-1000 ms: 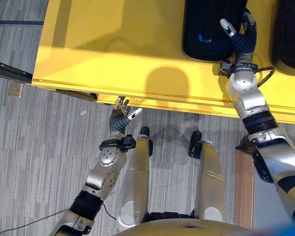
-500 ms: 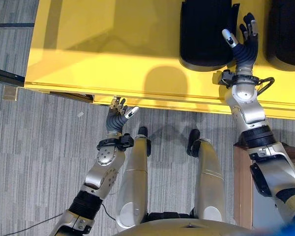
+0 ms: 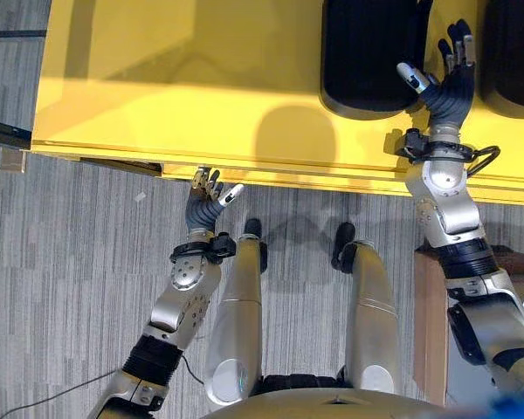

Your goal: Move parts from the plastic box to the shelf.

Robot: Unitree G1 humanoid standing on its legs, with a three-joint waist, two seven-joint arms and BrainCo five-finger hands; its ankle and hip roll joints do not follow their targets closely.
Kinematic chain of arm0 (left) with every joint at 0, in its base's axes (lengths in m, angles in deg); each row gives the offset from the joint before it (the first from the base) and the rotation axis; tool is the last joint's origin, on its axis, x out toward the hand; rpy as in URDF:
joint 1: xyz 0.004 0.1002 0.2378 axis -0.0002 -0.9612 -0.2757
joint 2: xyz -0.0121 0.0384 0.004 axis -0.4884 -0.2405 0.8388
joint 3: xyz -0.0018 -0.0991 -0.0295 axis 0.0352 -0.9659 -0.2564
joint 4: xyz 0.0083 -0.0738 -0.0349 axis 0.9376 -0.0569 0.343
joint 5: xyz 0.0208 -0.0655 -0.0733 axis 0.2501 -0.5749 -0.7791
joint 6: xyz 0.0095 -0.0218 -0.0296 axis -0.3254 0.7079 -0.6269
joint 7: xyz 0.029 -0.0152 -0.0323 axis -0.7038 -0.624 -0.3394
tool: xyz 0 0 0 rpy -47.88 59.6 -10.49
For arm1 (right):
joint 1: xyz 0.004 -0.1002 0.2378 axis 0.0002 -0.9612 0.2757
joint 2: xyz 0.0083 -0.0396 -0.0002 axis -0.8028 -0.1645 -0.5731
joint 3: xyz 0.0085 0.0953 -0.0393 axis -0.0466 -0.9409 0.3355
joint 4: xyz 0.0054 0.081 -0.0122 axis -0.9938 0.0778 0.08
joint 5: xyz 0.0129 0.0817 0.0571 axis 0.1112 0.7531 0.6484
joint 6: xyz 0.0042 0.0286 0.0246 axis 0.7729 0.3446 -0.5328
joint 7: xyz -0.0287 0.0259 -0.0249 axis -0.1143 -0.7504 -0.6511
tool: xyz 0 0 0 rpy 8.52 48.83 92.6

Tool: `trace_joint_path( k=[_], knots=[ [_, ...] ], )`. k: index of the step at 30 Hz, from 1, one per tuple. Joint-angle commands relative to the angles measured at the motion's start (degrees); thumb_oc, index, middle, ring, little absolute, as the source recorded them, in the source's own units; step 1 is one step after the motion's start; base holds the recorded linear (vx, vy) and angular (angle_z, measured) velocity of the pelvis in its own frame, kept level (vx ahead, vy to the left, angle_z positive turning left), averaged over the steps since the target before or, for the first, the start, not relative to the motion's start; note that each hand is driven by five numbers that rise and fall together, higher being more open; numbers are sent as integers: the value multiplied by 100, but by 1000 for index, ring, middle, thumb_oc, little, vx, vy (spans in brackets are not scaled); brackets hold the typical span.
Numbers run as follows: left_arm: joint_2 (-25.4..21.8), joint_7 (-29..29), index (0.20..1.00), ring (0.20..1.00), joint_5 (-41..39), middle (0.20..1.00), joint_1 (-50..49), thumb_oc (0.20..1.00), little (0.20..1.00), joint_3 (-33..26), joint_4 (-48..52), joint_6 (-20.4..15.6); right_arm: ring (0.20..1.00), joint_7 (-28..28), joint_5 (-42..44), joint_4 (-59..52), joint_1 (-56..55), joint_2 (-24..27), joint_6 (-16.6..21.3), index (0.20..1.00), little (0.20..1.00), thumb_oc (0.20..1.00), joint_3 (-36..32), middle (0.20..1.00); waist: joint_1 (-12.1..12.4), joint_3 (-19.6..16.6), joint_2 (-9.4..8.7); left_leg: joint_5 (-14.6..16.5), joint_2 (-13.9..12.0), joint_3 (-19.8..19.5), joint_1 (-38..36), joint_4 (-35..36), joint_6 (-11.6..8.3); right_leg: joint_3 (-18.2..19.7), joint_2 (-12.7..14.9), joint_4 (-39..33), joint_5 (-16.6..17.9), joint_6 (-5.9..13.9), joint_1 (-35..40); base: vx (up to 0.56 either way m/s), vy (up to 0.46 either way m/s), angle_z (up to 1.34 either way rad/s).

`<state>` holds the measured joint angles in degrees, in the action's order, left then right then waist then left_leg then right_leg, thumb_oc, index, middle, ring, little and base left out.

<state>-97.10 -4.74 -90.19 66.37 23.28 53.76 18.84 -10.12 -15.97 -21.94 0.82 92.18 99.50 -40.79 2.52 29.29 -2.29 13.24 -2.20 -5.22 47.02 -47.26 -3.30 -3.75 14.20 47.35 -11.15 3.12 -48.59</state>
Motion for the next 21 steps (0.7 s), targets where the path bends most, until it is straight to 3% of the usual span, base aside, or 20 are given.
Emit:
trace_joint_path(
  k=[1,19,21],
  knots=[
    [73,-84,1000,1000,212,1000,-77,1000,1000,-154,564,-227,1000,12,239,33,-569,-153,1,1000,1000,1000,-131,1000,-22,50,169,162,-17,-199,78,138,79,-69,78,304,-722,-17,268,0,0,0],
    [117,-90,1000,1000,508,1000,-174,1000,1000,-268,778,-265,1000,-285,-726,-2340,-1924,-128,412,1000,1000,1000,-419,1000,-283,50,62,146,-64,-163,-69,209,78,-59,59,222,-705,16,421,0,2,-1],
    [126,-102,1000,1000,597,1000,-244,1000,1000,-298,807,-308,1000,-89,-1574,-2889,-2217,23,476,1000,1000,1000,-566,1000,-347,50,25,151,-72,-140,-174,247,71,-37,49,172,-704,29,534,10,32,-8]
  ],
)
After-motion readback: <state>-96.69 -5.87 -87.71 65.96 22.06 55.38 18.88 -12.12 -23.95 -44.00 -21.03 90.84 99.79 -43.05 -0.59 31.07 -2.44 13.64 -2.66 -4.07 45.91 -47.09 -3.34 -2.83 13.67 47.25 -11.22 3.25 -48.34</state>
